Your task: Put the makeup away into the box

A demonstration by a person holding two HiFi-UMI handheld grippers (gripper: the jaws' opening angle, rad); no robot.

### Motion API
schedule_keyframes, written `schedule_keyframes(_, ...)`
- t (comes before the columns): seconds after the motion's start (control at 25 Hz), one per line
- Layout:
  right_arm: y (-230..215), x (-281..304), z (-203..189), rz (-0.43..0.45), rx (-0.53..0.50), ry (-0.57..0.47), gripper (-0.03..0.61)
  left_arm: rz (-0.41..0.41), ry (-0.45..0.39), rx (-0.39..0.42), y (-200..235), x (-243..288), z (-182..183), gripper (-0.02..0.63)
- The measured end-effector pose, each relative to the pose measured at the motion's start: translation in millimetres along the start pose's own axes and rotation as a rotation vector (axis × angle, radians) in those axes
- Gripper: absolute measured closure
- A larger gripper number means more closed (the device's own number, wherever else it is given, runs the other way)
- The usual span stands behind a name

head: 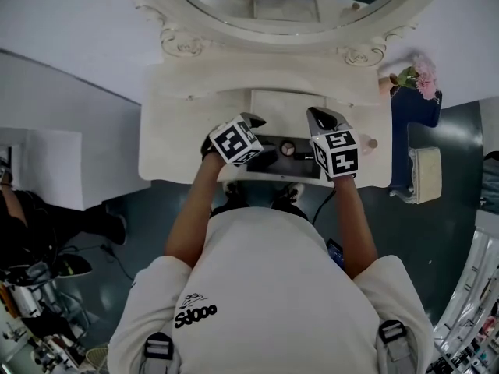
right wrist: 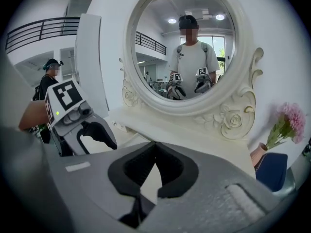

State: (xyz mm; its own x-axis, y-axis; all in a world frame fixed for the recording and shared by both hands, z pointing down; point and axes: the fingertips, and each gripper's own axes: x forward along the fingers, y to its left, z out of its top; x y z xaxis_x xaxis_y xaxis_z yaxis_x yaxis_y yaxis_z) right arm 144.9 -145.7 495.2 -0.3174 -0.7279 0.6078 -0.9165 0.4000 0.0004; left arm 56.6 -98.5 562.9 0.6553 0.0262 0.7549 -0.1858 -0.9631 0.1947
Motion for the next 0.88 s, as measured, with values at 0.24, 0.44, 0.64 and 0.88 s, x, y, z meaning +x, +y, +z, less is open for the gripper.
schedule_keyframes(0.24, 2.2, -3.5, 62.7, -0.002, -0.117, -0.1, 0.577, 0.246, -0.303, -0.006, 61.7, -90.8, 57.5, 0.459)
schedule_keyframes(0.44, 14.3, -14.7, 116.7, -0.003, -0.22, -0.21, 0.577, 0.421, -0.528, 0.018, 82.1, -166.6, 96.2, 0.569)
schedule_keyframes(0.64, 26.5, -31.6, 163.0, -0.01, -0.293, -0.329, 0.577, 0.564, -0.675, 0.032, 89.0, -219.5, 115.4, 0.595)
schedule_keyframes(0.88, 33.9, -56.3, 202.8, -0.024, -0.333, -0.422, 0.577, 0.656, -0.712, 0.115, 81.2, -261.2, 131.1, 0.595)
